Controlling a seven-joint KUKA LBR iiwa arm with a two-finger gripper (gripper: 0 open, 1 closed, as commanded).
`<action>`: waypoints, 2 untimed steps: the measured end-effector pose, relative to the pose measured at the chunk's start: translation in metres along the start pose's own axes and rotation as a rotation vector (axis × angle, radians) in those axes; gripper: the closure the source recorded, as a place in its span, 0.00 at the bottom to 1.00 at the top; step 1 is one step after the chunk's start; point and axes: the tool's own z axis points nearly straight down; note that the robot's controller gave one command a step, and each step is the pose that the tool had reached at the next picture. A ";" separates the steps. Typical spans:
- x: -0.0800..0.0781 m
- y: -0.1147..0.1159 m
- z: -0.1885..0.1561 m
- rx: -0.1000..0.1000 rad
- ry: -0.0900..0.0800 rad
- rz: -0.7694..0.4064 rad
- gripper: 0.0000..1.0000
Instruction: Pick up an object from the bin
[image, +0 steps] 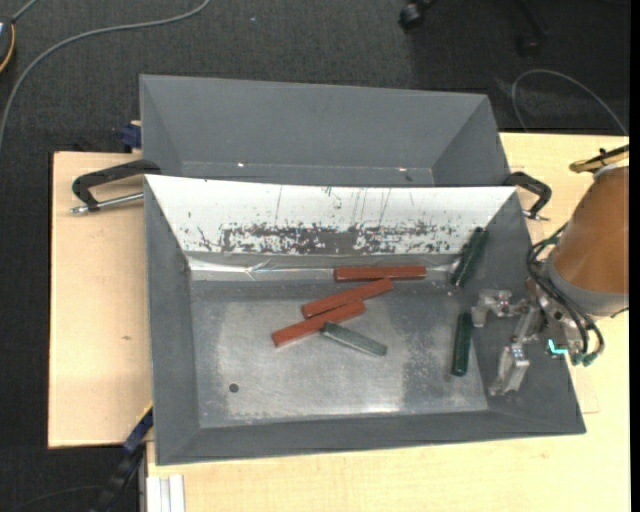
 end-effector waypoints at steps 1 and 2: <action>-0.031 -0.006 0.073 0.001 -0.003 -0.511 0.00; -0.045 0.012 0.072 0.004 -0.010 -0.800 0.00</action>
Offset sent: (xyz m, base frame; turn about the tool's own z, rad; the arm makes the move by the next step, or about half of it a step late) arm 0.0301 -0.0064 -0.0735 -0.5129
